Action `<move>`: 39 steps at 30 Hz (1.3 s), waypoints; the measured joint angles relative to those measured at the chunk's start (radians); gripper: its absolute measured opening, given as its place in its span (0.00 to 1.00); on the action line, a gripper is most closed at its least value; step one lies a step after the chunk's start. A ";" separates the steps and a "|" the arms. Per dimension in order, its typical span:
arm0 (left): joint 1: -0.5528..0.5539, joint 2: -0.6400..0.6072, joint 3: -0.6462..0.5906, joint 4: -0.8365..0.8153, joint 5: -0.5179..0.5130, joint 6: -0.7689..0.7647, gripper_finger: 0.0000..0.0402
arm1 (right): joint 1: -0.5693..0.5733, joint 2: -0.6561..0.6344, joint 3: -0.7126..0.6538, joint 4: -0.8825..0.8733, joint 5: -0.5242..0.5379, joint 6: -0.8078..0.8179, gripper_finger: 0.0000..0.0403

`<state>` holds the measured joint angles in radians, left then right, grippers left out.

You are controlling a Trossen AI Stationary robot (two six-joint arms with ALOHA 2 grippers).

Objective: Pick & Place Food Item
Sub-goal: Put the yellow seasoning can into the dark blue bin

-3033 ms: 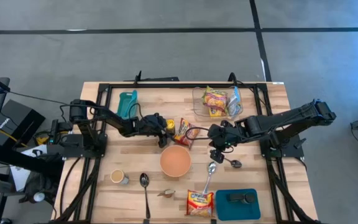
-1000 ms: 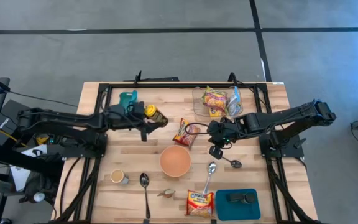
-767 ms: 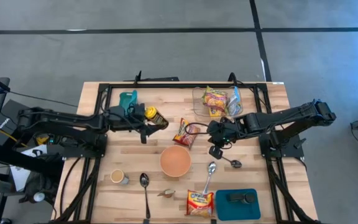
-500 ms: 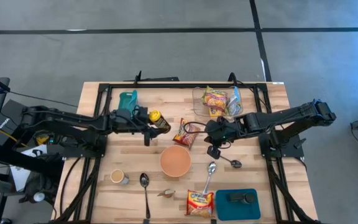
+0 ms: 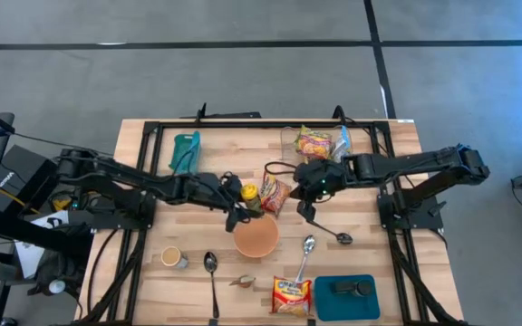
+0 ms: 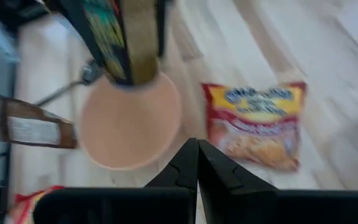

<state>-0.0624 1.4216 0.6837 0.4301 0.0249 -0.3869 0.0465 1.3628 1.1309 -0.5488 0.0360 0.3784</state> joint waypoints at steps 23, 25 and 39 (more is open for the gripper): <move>0.001 0.084 0.090 -0.047 0.079 -0.015 0.54 | -0.047 0.000 0.001 0.194 -0.351 -0.020 0.03; 0.001 0.084 0.090 -0.047 0.079 -0.015 0.54 | -0.047 0.000 0.001 0.194 -0.351 -0.020 0.06; 0.001 0.084 0.090 -0.046 0.078 -0.015 0.54 | -0.047 0.000 0.001 0.264 -0.281 -0.020 0.68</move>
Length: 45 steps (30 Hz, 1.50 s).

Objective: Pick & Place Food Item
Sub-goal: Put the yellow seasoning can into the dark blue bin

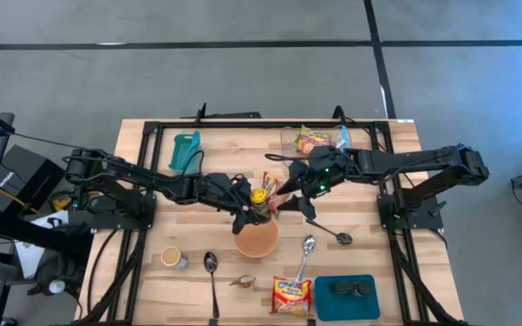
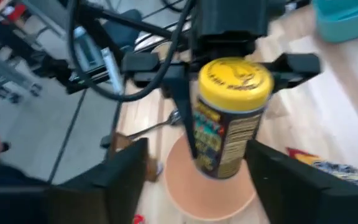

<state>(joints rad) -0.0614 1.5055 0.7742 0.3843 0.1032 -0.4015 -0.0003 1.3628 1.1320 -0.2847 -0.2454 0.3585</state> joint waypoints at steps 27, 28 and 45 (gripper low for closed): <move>0.000 0.013 0.066 0.042 -0.051 0.027 0.54 | 0.000 0.000 0.000 0.046 0.064 0.006 0.83; -0.001 0.013 0.066 0.042 -0.051 0.027 0.54 | 0.000 0.000 0.000 0.052 0.064 0.007 0.83; -0.006 0.014 0.067 -0.042 -0.054 0.025 0.54 | -0.031 0.142 -0.002 0.146 -0.066 0.072 0.81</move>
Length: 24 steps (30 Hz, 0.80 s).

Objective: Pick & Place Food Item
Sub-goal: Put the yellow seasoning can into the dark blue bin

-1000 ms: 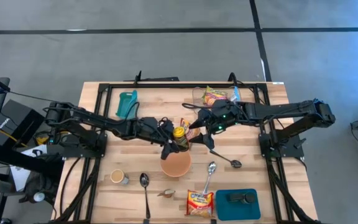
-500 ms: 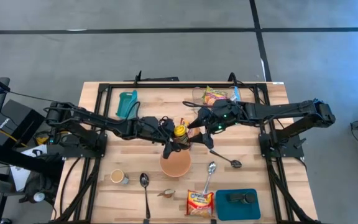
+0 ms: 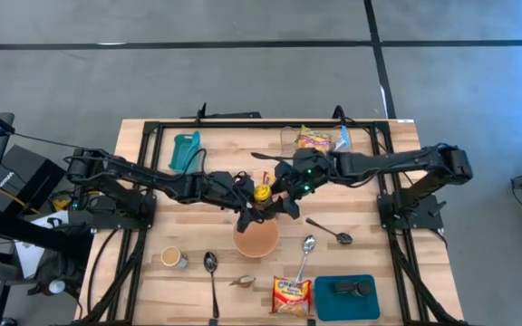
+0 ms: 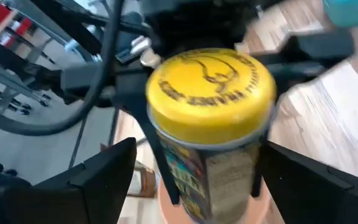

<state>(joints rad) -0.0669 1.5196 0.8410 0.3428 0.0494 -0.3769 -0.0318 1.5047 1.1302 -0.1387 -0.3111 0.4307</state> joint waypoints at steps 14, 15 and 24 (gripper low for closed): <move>0.000 0.000 0.000 -0.005 0.003 -0.002 0.54 | 0.018 -0.003 0.002 0.068 0.096 0.004 0.80; 0.000 0.000 0.000 -0.004 0.003 -0.002 0.54 | 0.019 -0.003 0.002 0.067 0.100 0.003 0.80; 0.000 0.000 0.000 0.001 0.011 -0.002 0.54 | 0.032 0.008 0.002 0.077 0.111 -0.022 0.80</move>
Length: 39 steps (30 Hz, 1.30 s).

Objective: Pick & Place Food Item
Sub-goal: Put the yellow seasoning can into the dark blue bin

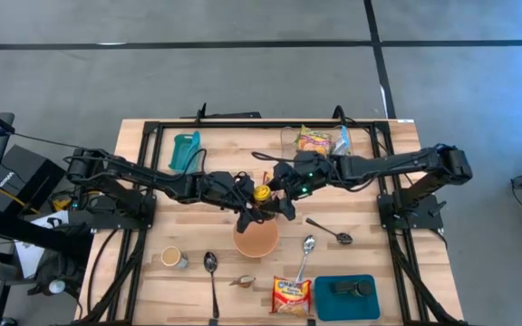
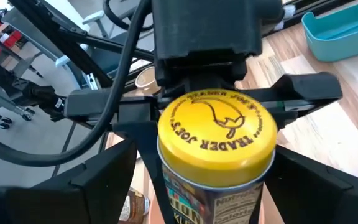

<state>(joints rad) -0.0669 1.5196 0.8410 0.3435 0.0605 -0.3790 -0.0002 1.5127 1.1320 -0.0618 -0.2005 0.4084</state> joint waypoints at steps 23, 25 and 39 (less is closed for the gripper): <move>0.000 0.000 0.000 0.003 0.002 0.000 0.54 | 0.016 0.000 0.000 0.015 0.006 0.017 0.68; 0.000 0.000 0.000 0.003 0.002 0.000 0.54 | 0.016 0.000 0.000 0.015 0.006 0.027 0.65; 0.000 0.000 0.000 0.003 0.002 0.001 0.55 | 0.015 0.000 0.000 0.014 0.006 0.030 0.49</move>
<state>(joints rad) -0.0669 1.5196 0.8410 0.3470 0.0624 -0.3782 0.0151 1.5127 1.1316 -0.0483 -0.1944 0.4381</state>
